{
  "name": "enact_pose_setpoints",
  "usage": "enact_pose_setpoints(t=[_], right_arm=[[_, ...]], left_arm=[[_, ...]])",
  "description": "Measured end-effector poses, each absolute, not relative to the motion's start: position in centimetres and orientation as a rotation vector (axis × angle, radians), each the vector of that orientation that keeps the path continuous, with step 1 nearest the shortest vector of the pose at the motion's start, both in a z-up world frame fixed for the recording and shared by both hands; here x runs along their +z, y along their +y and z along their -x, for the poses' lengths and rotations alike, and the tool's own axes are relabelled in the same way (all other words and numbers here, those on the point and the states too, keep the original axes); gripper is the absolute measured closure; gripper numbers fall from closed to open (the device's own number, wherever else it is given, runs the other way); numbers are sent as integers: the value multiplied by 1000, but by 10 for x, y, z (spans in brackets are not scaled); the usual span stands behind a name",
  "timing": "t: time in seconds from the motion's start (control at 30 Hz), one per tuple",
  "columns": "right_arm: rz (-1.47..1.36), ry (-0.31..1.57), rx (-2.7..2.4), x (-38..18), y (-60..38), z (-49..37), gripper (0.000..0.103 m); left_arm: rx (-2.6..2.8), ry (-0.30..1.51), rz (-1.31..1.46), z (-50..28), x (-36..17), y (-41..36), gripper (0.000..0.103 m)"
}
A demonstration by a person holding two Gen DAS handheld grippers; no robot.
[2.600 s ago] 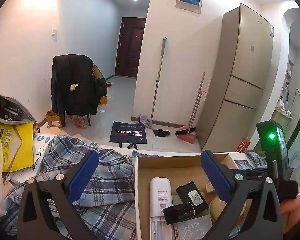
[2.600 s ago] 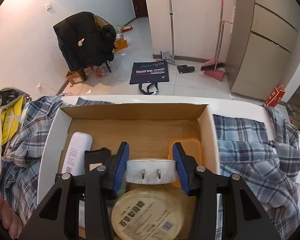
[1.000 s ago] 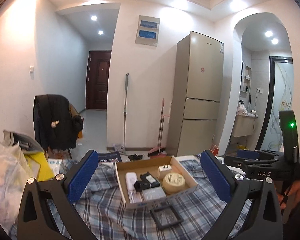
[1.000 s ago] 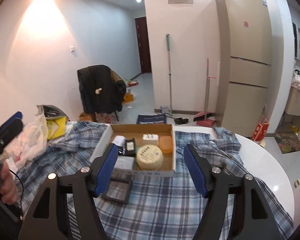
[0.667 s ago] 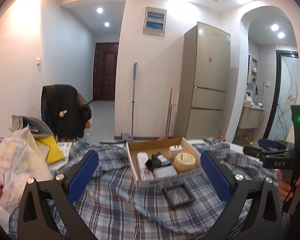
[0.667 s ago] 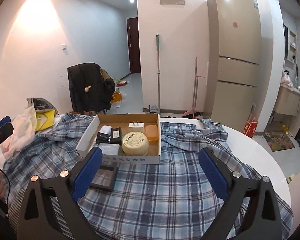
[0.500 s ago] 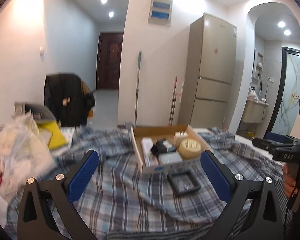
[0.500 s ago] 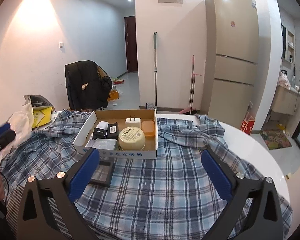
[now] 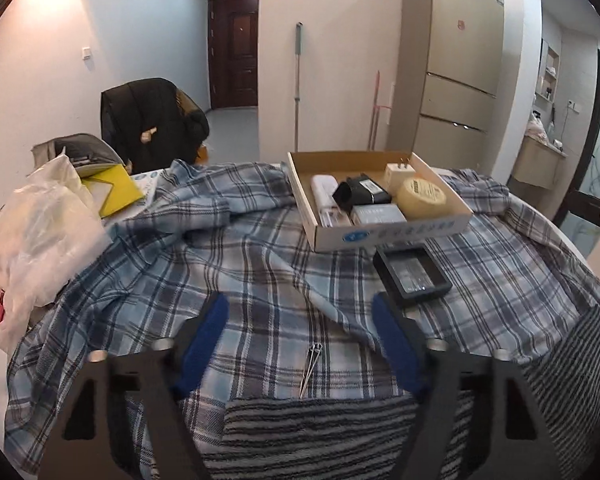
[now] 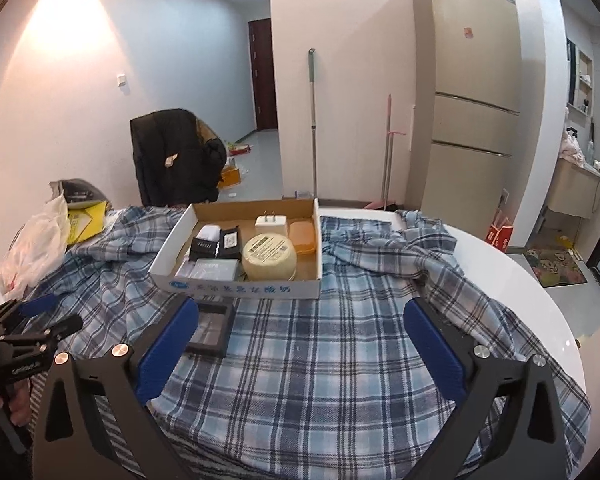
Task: Organize rigid objects
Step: 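Lower the left tool onto the small silver clip on the shirt and grasp it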
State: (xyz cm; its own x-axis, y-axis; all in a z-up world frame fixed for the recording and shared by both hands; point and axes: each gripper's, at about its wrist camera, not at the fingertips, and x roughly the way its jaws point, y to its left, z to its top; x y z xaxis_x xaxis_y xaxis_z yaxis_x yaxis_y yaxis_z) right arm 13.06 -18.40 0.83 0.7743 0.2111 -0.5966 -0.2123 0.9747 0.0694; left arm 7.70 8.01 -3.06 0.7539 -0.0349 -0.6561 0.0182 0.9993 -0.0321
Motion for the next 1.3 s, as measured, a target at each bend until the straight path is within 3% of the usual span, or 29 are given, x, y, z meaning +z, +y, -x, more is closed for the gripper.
enact_pose_setpoints(t=[0.03,0.1,0.2,1.0,1.03,1.07,1.3], right_arm=[[7,653,238,7,-182,-131,1],[19,671,254,4,-177,-133,1],[16,690,267,1,-171,-136,1],[10,767,300,-23,-167,-147,1],[11,769,300,-24,-167,-148,1],[10,772,300,-25,-167,-148,1],[5,785,305,-27,-168,-151,1]], left_arm=[[-38,727,19,-78,-32,80,43],[-56,762,30,-81,-35,80,72],[-51,829,81,-90,-42,88,85],[-160,1108,-46,-111,-94,73,85],[-162,1108,-44,-111,-93,73,86],[-163,1111,-40,-112,-94,73,96],[-163,1095,18,-110,-81,76,96]])
